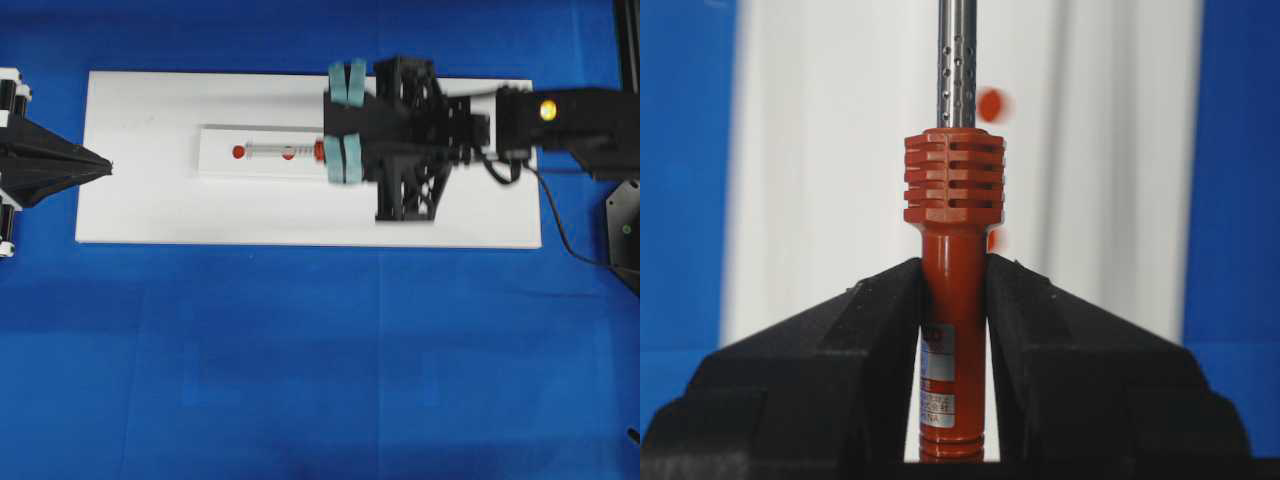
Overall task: Touch the tip of the soldering iron to the mark.
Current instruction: 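Lift the soldering iron with the right gripper and carry it above the strip, then tilt the iron tip down and lower it onto the leftmost red dot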
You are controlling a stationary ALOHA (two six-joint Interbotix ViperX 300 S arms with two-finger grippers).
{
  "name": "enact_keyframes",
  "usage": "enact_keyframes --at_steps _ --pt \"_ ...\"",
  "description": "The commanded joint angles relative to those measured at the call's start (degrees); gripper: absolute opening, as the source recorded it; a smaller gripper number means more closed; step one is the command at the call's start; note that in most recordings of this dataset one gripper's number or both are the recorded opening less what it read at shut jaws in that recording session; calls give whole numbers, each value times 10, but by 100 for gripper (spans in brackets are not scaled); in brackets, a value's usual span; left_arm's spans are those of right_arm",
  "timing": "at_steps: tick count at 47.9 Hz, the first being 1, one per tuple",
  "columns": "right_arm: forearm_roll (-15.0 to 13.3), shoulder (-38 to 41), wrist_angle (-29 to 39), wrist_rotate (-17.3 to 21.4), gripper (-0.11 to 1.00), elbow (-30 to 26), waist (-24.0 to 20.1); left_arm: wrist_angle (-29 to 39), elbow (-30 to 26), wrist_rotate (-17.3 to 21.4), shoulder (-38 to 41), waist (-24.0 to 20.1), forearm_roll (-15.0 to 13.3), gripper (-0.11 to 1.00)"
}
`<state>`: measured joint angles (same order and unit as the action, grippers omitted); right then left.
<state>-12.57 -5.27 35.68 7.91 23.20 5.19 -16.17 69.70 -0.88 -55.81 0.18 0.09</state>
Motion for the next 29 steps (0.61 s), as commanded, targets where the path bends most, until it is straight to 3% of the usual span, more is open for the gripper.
enact_keyframes --at_steps 1,10,29 --pt "3 -18 -3 -18 7 -14 20 -4 -7 -1 2 1 0 0" --pt "12 -18 -3 -48 7 -17 52 -5 -7 -1 2 1 0 0" --pt "20 -17 34 -62 7 -18 53 -4 -6 0 2 1 0 0"
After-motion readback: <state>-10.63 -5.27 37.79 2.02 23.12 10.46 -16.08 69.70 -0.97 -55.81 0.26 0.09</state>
